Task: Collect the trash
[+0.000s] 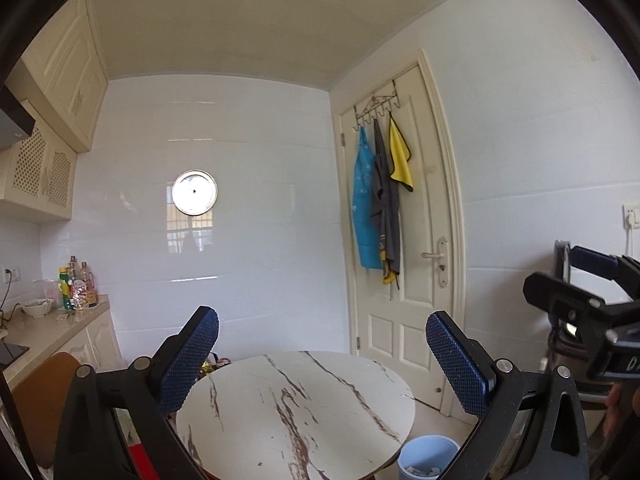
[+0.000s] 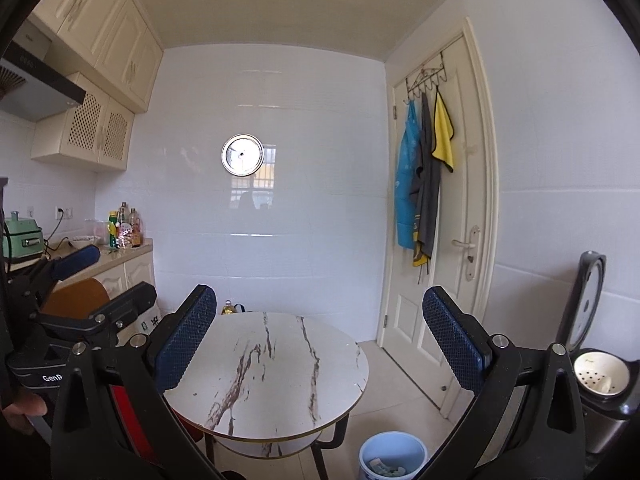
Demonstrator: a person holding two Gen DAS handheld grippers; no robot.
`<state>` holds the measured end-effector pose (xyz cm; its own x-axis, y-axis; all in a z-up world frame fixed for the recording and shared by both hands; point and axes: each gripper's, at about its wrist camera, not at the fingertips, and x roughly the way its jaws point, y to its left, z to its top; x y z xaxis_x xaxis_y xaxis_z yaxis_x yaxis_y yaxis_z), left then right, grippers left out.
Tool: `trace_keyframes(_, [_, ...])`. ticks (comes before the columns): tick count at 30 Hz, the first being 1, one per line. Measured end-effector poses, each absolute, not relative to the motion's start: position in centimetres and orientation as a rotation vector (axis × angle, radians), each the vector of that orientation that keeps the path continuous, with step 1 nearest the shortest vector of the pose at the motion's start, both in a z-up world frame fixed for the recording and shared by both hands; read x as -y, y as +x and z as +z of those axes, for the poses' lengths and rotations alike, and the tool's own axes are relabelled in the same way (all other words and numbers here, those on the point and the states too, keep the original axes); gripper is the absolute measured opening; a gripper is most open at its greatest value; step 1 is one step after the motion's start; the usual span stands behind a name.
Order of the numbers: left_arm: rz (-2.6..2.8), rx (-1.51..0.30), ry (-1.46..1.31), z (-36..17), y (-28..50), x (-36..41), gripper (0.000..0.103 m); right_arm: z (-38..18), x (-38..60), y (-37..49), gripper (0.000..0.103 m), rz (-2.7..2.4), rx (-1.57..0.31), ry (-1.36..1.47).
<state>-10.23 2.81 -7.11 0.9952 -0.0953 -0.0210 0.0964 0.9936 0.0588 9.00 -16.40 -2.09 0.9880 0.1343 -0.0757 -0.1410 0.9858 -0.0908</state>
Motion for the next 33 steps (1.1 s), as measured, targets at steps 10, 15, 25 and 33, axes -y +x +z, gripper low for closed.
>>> trace_keyframes(10, [-0.056, -0.01, 0.058, -8.2, -9.5, -0.4, 0.103, -3.1, 14.3, 8.9, 0.103, 0.147, -0.084, -0.105])
trace_keyframes(15, [-0.053, -0.023, 0.058, -8.2, -8.7, 0.5, 0.103, -3.4, 14.3, 8.9, 0.103, 0.148, -0.085, -0.094])
trace_keyframes(25, [-0.109, -0.102, 0.115, -7.7, -4.6, 2.9, 0.103, -4.7, 16.0, 9.4, 0.103, 0.076, -0.132, -0.064])
trace_keyframes(33, [-0.15, -0.15, 0.143, -6.3, -0.3, 6.4, 0.103, -6.7, 19.6, 10.3, 0.103, 0.015, -0.194, -0.014])
